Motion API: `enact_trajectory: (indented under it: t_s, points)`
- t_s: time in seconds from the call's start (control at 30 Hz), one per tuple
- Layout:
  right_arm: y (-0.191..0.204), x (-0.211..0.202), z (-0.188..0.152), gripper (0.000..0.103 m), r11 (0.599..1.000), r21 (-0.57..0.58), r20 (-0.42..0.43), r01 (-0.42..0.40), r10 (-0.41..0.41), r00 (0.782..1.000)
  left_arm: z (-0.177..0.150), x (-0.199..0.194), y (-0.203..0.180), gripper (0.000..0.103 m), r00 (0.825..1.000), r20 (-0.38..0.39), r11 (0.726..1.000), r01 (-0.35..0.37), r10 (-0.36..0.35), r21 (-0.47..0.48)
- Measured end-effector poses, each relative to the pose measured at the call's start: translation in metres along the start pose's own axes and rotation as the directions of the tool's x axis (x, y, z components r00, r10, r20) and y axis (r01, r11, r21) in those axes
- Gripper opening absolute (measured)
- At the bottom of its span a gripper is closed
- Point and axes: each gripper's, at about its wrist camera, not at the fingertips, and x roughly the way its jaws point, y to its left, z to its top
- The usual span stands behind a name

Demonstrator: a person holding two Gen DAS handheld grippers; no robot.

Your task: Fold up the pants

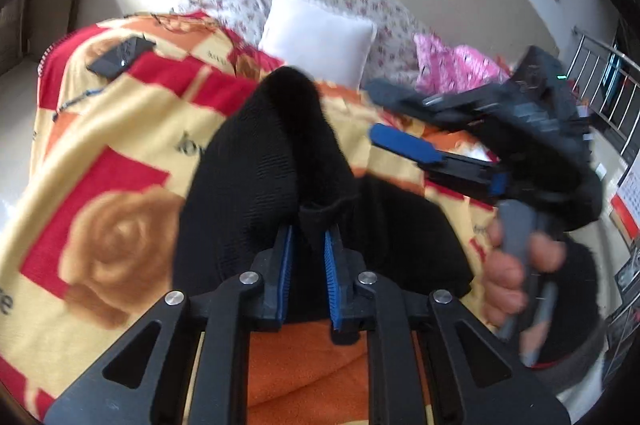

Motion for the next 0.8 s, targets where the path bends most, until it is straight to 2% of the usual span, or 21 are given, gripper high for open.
enact_trajectory:
  t_s: [0.07, 0.17, 0.43, 0.47, 0.53, 0.57, 0.6, 0.67, 0.73, 0.77, 0.8]
  points:
    - [-0.004, -0.004, -0.007, 0.061, 0.999, 0.032, -0.001, -0.025, 0.025, 1.000, -0.004, 0.008, 0.000, 0.013, 1.000, -0.020, 1.000, -0.011, 0.011, -0.001]
    - [0.001, 0.004, -0.012, 0.083, 0.999, 0.038, -0.009, -0.037, 0.038, 0.999, -0.005, 0.008, -0.005, 0.013, 1.000, -0.022, 1.000, -0.021, 0.022, 0.010]
    - [0.023, 0.061, -0.025, 0.083, 1.000, -0.016, -0.123, -0.017, 0.014, 0.992, -0.012, 0.002, -0.010, 0.013, 0.999, -0.026, 0.999, -0.034, 0.035, 0.037]
    - [0.023, 0.069, -0.027, 0.082, 1.000, -0.023, -0.140, -0.004, 0.001, 0.990, -0.013, 0.000, -0.009, 0.013, 0.999, -0.032, 0.999, -0.034, 0.035, 0.038]
    - [0.021, 0.090, -0.033, 0.065, 0.994, -0.077, -0.188, 0.079, -0.092, 0.978, -0.016, -0.009, -0.006, 0.019, 0.998, -0.045, 0.998, -0.032, 0.034, 0.053]
    - [0.016, 0.094, -0.036, 0.042, 0.989, -0.093, -0.197, 0.115, -0.131, 0.972, -0.018, -0.014, -0.004, 0.025, 0.998, -0.041, 0.997, -0.034, 0.036, 0.063]
    - [0.012, 0.097, -0.037, 0.037, 0.988, -0.089, -0.205, 0.130, -0.146, 0.968, -0.018, -0.022, 0.000, 0.029, 0.998, -0.027, 0.996, -0.056, 0.058, 0.076]
    - [0.002, 0.096, -0.039, 0.040, 0.992, -0.042, -0.209, 0.118, -0.125, 0.970, -0.017, -0.034, 0.015, 0.045, 0.992, 0.008, 0.989, -0.130, 0.130, 0.072]
    - [-0.001, 0.093, -0.042, 0.046, 0.992, -0.027, -0.203, 0.122, -0.125, 0.971, -0.014, -0.038, 0.031, 0.045, 0.984, 0.014, 0.984, -0.176, 0.175, 0.032]
    - [0.000, 0.092, -0.043, 0.053, 0.992, -0.036, -0.204, 0.124, -0.128, 0.971, -0.012, -0.037, 0.037, 0.046, 0.981, 0.011, 0.981, -0.192, 0.192, 0.018]
    - [0.001, 0.089, -0.045, 0.054, 0.991, -0.041, -0.206, 0.128, -0.133, 0.969, -0.010, -0.031, 0.045, 0.046, 0.974, -0.003, 0.974, -0.228, 0.228, 0.006]
